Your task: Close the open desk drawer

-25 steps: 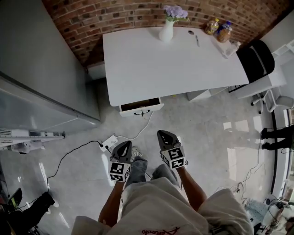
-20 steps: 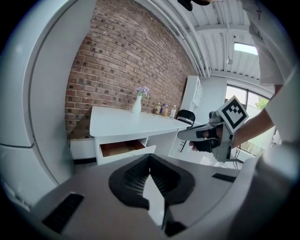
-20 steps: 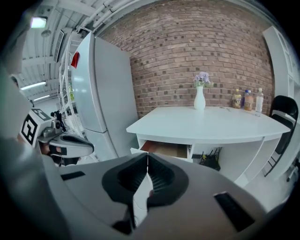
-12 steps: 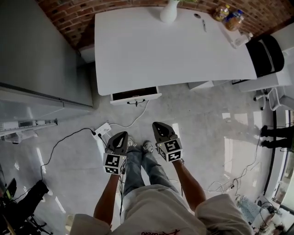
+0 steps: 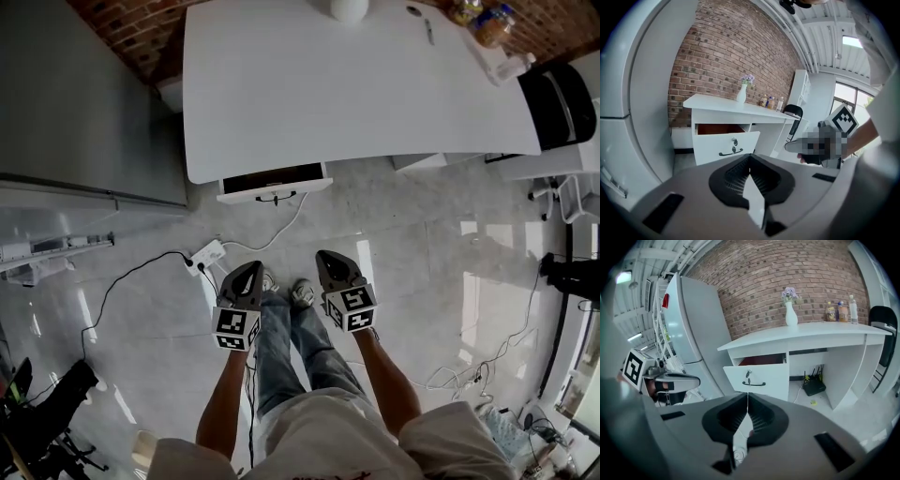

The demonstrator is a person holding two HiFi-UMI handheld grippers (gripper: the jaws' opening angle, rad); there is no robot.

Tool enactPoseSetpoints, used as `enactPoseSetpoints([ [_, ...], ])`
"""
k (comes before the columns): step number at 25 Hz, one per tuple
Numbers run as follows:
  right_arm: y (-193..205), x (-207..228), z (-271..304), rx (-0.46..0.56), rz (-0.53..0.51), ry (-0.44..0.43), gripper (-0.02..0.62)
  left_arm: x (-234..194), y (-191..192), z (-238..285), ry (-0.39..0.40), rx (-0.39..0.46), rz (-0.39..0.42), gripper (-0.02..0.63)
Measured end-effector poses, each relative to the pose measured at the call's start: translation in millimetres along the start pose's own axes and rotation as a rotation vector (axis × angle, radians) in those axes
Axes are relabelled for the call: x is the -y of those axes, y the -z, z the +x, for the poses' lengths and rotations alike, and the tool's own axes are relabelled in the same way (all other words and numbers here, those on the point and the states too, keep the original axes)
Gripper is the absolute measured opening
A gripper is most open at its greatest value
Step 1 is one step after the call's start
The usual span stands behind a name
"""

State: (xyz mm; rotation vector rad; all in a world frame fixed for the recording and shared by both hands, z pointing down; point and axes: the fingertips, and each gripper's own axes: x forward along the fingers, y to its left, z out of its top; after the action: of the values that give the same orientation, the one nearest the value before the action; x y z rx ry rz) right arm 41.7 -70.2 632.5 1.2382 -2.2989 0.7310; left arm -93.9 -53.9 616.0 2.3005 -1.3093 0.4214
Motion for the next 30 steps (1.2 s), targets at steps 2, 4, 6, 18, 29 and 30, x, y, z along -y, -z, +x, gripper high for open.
enactPoseSetpoints([
  [2,5.9,2.0,5.1,0.009,0.024,0.004,0.018,-3.8,6.4,6.3,-0.002,0.002,-0.006,0.012],
  [4,11.5,5.8,9.9,0.020,0.046,0.009,0.017,-7.0,12.7,13.8,-0.006,0.004,-0.012,0.012],
  [6,19.9,8.0,13.6,0.023,0.068,0.014,0.018,-10.1,20.2,19.2,-0.012,0.004,-0.024,0.012],
  [18,70.0,16.6,49.7,-0.019,0.255,-0.005,0.018,-36.0,50.8,38.3,-0.001,0.026,-0.151,0.012],
  [29,48.5,43.1,75.3,0.300,1.144,-0.373,0.124,-72.9,19.8,56.2,0.263,0.449,-0.920,0.171],
  [30,50.2,44.5,78.7,0.295,1.141,-0.374,0.160,-74.1,20.5,59.4,0.268,0.449,-0.930,0.192],
])
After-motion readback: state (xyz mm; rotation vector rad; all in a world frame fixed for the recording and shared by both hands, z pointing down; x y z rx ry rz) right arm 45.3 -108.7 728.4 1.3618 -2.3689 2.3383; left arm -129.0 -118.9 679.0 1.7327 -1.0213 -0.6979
